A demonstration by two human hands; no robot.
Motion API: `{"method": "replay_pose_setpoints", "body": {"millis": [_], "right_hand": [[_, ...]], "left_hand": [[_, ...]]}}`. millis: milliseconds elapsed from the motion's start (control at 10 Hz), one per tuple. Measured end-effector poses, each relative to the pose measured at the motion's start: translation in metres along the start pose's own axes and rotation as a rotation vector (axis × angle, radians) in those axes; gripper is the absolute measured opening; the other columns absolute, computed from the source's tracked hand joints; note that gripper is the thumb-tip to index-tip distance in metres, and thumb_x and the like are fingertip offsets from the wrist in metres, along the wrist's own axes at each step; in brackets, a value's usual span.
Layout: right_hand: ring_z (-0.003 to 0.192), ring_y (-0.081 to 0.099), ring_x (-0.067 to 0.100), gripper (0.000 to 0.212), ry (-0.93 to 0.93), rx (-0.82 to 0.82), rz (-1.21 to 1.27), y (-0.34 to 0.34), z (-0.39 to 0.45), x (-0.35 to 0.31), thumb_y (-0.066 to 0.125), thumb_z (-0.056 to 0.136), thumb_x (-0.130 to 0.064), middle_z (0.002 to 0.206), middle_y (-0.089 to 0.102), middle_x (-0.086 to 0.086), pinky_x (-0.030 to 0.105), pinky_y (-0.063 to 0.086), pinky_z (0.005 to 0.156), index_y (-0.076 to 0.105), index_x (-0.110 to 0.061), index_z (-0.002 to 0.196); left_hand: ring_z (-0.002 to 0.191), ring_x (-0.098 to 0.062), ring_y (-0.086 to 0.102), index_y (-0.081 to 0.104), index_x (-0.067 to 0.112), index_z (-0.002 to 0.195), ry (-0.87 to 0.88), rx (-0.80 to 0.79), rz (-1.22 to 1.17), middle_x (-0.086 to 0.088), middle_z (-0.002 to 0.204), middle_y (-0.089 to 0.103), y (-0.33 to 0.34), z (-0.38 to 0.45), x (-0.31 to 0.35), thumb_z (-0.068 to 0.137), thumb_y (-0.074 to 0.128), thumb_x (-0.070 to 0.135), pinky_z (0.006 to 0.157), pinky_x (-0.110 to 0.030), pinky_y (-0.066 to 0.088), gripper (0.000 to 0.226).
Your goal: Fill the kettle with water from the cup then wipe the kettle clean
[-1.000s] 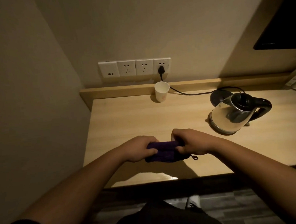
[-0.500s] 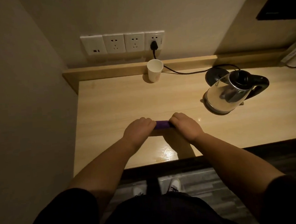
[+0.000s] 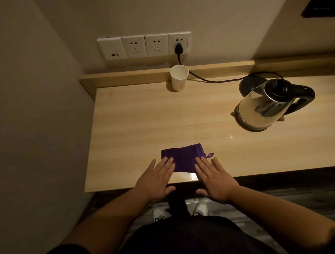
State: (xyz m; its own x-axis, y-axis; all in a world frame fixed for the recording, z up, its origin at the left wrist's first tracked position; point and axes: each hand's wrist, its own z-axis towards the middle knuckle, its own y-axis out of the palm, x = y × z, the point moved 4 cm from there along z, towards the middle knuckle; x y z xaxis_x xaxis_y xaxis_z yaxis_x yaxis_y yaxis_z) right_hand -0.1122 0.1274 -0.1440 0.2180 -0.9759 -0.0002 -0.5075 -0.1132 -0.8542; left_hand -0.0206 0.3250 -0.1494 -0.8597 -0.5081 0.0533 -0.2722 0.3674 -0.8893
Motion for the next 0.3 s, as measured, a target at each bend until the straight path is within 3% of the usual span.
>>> {"method": "replay_pose_setpoints", "body": {"millis": [100,200,300], "right_hand": [[0.15,-0.013,0.028,0.084,-0.026,-0.05,0.067,-0.014,0.0,0.0,0.028,0.098,-0.064,0.163,-0.014,0.01,0.052,-0.004,0.12,-0.003,-0.013,0.157],[0.143,0.032,0.029,0.065,-0.042,-0.073,0.193,-0.042,0.003,0.009,0.045,0.098,-0.051,0.16,0.027,0.011,0.046,0.028,0.115,0.034,-0.015,0.15],[0.102,0.06,0.023,0.036,-0.006,-0.059,0.379,-0.083,0.009,0.026,0.05,0.098,-0.042,0.12,0.064,0.008,0.037,0.048,0.086,0.059,-0.019,0.125]], "left_hand": [[0.149,-0.022,-0.006,0.002,0.016,0.155,-0.014,-0.038,-0.041,-0.005,0.162,-0.008,-0.009,0.002,-0.002,0.099,0.034,0.05,0.119,-0.046,0.001,0.073],[0.145,-0.026,0.021,0.021,0.019,0.153,-0.052,-0.056,-0.191,-0.007,0.161,0.018,-0.03,0.005,-0.003,0.098,0.042,0.043,0.116,-0.043,0.023,0.064],[0.129,-0.026,0.045,0.029,0.022,0.15,-0.117,-0.105,-0.421,-0.007,0.147,0.043,-0.059,0.012,-0.011,0.098,0.041,0.042,0.102,-0.04,0.041,0.057]]}}
